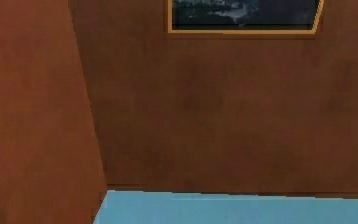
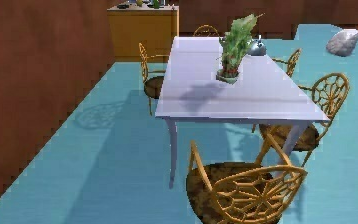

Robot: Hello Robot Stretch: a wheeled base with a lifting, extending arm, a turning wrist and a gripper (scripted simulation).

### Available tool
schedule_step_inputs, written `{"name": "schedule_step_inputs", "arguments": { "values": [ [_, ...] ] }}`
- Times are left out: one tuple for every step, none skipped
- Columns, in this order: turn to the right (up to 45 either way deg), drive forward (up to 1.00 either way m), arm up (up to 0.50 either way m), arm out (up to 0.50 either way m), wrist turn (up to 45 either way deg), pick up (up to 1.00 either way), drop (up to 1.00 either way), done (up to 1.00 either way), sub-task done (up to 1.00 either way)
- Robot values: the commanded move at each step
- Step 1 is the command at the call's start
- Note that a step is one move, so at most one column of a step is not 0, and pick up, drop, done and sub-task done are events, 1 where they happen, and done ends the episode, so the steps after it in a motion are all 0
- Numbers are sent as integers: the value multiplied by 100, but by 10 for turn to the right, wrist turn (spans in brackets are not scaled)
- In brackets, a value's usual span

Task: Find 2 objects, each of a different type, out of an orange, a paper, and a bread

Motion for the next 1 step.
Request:
{"name": "schedule_step_inputs", "arguments": {
  "values": [
    [60,0,0,0,0,0,0,0,0]
  ]
}}
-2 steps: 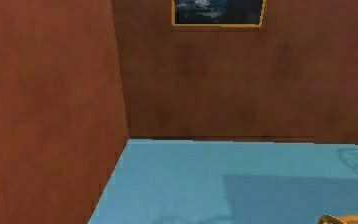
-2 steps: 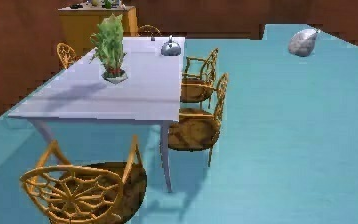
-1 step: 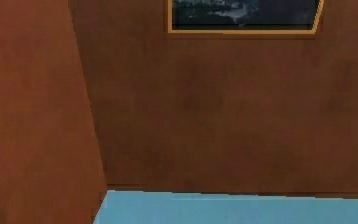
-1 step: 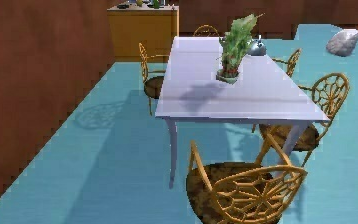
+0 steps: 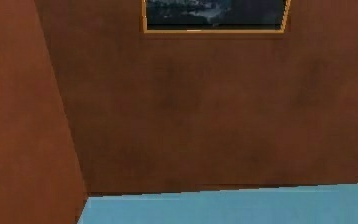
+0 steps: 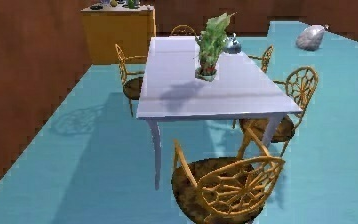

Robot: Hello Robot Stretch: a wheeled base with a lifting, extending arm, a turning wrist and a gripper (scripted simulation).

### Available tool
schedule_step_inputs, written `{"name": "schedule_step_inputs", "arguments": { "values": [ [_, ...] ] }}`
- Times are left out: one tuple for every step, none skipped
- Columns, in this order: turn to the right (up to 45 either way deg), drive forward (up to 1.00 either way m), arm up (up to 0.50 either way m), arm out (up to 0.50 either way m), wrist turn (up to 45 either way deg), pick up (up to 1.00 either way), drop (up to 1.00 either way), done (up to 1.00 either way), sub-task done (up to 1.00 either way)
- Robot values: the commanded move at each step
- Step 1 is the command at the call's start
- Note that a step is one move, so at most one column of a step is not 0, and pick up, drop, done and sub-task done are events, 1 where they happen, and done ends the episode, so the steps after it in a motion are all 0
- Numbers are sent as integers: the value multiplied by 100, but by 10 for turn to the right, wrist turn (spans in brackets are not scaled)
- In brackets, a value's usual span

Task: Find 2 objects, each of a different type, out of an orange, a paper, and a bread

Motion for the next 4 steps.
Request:
{"name": "schedule_step_inputs", "arguments": {
  "values": [
    [0,15,0,0,0,0,0,0,0],
    [450,0,0,0,0,0,0,0,0],
    [150,0,0,0,0,0,0,0,0],
    [0,85,0,0,0,0,0,0,0]
  ]
}}
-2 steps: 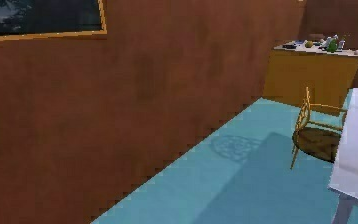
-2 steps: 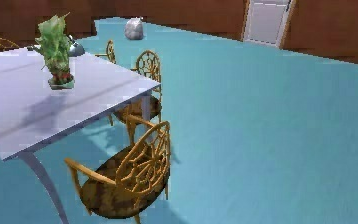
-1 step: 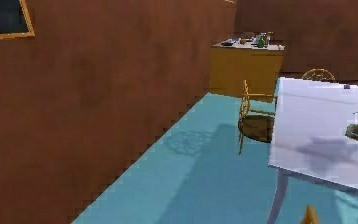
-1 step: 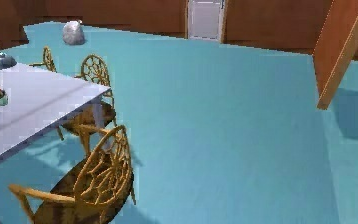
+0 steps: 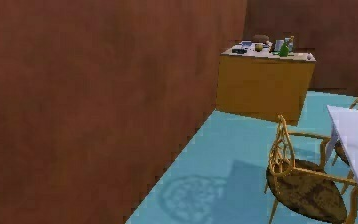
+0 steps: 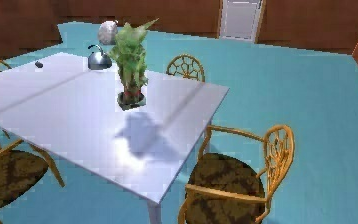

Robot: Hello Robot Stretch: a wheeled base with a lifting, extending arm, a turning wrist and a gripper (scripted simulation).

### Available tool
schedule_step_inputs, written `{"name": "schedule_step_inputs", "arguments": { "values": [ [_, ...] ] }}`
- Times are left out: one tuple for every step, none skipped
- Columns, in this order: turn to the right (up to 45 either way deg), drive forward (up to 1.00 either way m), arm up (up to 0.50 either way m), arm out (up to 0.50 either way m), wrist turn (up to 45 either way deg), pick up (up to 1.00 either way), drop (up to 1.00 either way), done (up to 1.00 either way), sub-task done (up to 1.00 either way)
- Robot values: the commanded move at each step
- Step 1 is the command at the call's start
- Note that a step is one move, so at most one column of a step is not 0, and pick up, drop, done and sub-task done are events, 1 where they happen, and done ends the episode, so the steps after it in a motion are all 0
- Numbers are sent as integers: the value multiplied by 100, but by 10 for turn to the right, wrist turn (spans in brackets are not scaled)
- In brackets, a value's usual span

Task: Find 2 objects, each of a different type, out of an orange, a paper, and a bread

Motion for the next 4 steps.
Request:
{"name": "schedule_step_inputs", "arguments": {
  "values": [
    [90,0,0,0,0,0,0,0,0],
    [0,100,0,0,0,0,0,0,0],
    [120,0,0,0,0,0,0,0,0],
    [30,0,0,0,0,0,0,0,0]
  ]
}}
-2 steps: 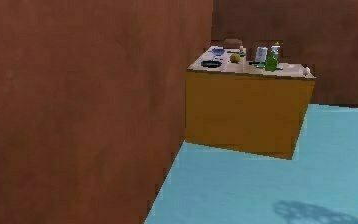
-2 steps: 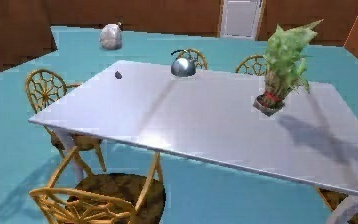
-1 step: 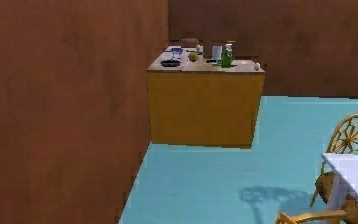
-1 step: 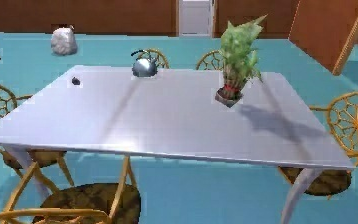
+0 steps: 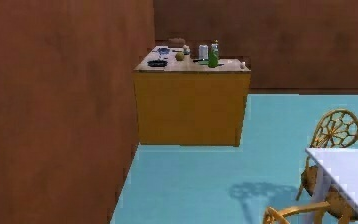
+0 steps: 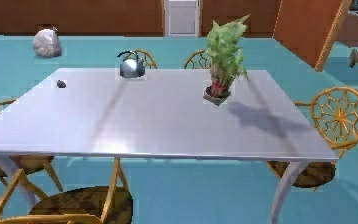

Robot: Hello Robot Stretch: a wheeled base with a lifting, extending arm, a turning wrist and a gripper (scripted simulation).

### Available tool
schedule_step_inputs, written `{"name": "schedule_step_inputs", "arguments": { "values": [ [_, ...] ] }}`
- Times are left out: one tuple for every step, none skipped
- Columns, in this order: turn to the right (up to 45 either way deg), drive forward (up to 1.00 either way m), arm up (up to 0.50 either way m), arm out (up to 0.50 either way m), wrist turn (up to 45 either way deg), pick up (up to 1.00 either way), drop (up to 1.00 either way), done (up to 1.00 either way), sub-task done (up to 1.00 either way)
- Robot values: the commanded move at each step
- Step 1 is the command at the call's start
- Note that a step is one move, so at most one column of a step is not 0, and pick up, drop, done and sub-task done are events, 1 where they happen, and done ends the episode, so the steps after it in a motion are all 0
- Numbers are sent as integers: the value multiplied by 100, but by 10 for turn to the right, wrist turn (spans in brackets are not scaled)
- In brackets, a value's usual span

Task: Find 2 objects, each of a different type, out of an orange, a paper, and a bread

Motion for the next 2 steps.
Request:
{"name": "schedule_step_inputs", "arguments": {
  "values": [
    [0,15,0,0,0,0,0,0,0],
    [0,70,0,0,0,0,0,0,0]
  ]
}}
